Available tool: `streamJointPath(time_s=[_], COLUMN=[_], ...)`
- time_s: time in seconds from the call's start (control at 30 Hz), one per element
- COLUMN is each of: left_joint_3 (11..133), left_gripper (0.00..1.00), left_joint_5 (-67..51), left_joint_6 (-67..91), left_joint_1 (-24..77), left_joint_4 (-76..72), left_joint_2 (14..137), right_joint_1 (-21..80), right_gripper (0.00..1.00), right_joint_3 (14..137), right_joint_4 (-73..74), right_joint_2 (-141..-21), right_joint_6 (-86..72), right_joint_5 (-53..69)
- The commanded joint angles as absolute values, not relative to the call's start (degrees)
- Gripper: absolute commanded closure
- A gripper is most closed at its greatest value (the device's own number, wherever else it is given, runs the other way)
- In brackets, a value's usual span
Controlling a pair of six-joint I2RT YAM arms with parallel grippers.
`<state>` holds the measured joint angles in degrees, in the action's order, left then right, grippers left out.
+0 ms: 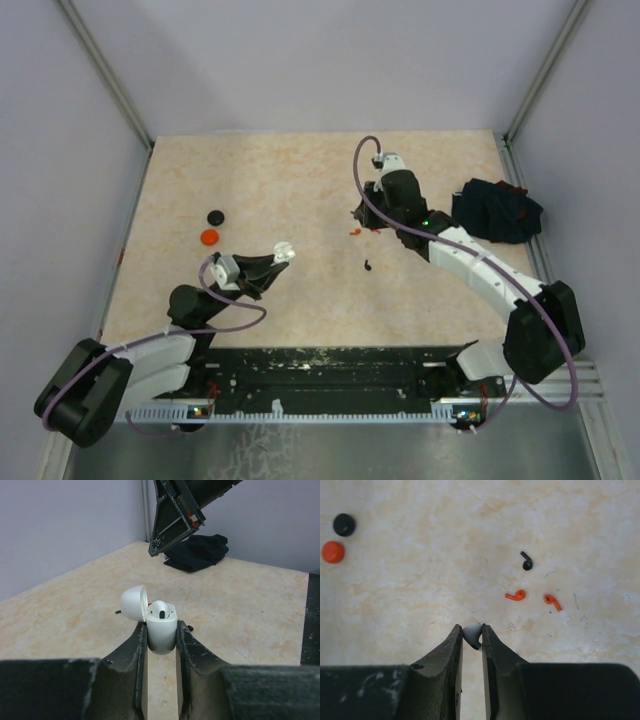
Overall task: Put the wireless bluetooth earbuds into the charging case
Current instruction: Place the earbud in the charging case.
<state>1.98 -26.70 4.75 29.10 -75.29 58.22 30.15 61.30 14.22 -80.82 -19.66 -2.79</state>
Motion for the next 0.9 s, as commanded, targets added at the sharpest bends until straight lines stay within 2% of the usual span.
streamJointPath(time_s=[0.0,0.43,0.87], left_joint_3=[3.96,10.07,10.48], left_gripper=[0.98,0.98,0.98], left_joint_5=[-28.79,-31.99,-32.5], left_joint_6=[6.38,10.95,13.28], left_joint_1=[28.74,28.77,28.83], left_joint_4=[-82.93,-91.26,-101.62], left_joint_2=[59.77,64.66,67.98], right_joint_1=[32.5,39.86,50.53], right_gripper=[0.93,0.96,0.96], right_joint_3=[57.86,49.99,45.98], right_joint_4=[3.92,-12.87,-26.45], right_joint_2=[-73.29,-60.24,-58.62], right_joint_6=[-22.56,-26.31,-28.97], right_joint_5=[0.28,5.87,6.13])
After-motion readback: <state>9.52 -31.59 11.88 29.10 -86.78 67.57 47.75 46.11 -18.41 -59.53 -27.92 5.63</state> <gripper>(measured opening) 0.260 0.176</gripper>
